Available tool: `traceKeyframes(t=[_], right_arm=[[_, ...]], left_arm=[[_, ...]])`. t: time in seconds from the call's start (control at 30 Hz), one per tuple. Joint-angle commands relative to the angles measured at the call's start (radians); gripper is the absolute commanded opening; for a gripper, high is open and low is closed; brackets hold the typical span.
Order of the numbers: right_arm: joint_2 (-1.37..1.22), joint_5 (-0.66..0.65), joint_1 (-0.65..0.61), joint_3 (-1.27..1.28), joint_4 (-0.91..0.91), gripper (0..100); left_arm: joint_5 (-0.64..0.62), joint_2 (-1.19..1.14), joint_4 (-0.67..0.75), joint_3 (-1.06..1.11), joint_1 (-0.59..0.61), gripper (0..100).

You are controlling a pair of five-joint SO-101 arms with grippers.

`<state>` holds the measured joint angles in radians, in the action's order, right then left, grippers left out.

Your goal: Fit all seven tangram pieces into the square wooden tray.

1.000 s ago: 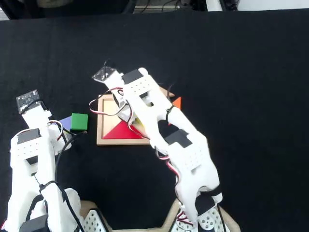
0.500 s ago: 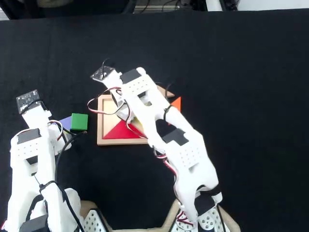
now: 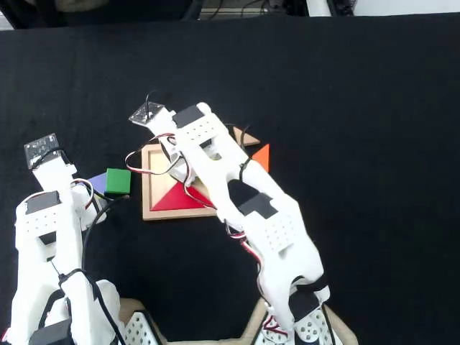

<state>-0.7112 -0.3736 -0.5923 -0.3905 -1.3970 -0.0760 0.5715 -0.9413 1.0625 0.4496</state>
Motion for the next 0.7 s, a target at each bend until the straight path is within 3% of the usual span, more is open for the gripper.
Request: traceKeyframes(t=[0.0,0.2,0.37,0.67], right_arm=[[0.007,-0.003,-0.051,-0.036,-0.009,34.9],[0.007,-0.003,-0.051,-0.036,-0.009,33.8],[0.004,-0.003,-0.051,-0.036,-0.003,21.7],[0.002,-0.003,-0.051,-0.036,-0.003,22.7]], left_arm=[[-0.011,0.0,0.012,-0.042,-0.013,20],[-0.011,0.0,0.012,-0.042,-0.013,20],[-0.011,0.0,0.011,-0.042,-0.013,20],[-0.011,0.0,0.011,-0.042,-0.013,20]])
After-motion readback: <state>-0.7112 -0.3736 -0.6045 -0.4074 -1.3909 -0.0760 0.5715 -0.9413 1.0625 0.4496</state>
